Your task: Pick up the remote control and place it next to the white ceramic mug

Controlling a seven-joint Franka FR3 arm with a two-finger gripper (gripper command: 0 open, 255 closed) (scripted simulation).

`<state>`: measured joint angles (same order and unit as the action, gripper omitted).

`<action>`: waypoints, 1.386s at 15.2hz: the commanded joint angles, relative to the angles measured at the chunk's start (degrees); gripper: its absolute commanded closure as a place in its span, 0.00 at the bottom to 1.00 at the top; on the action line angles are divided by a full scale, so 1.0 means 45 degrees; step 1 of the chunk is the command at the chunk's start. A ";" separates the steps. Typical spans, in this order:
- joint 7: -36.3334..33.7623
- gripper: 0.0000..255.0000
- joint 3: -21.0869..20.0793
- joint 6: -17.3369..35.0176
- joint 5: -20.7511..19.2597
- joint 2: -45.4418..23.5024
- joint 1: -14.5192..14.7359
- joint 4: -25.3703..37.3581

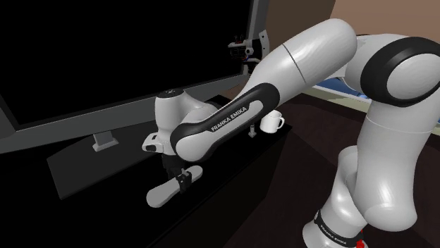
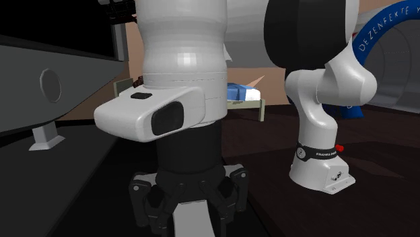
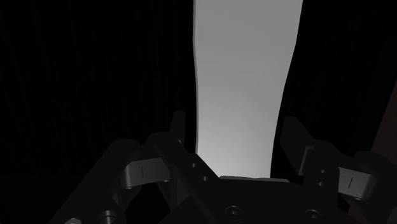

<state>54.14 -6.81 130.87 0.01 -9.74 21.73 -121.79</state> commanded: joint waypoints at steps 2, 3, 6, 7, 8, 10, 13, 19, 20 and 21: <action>-0.0001 1.00 -0.0001 0.0000 0.0000 0.0003 0.0001 0.0002; -0.0002 1.00 -0.0001 -0.0001 0.0000 0.0003 0.0001 0.0004; 0.0017 1.00 -0.0006 -0.0310 0.0029 0.0201 -0.0008 0.0117; 0.0024 1.00 -0.0008 -0.0468 0.0042 0.0294 -0.0011 0.0182; 0.0031 1.00 -0.0010 -0.0626 0.0055 0.0388 -0.0014 0.0247; 0.0044 1.00 -0.0014 -0.0944 0.0080 0.0568 -0.0019 0.0386; 0.0061 1.00 -0.0018 -0.1423 0.0114 0.0821 -0.0026 0.0614; 0.0086 1.00 -0.0020 -0.2391 0.0169 0.1261 -0.0038 0.1144; 0.0090 1.00 -0.0019 -0.2553 0.0177 0.1326 -0.0039 0.1242; 0.0092 1.00 -0.0019 -0.2716 0.0184 0.1388 -0.0041 0.1343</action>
<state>54.47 -6.93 119.53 0.80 -3.75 21.59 -116.36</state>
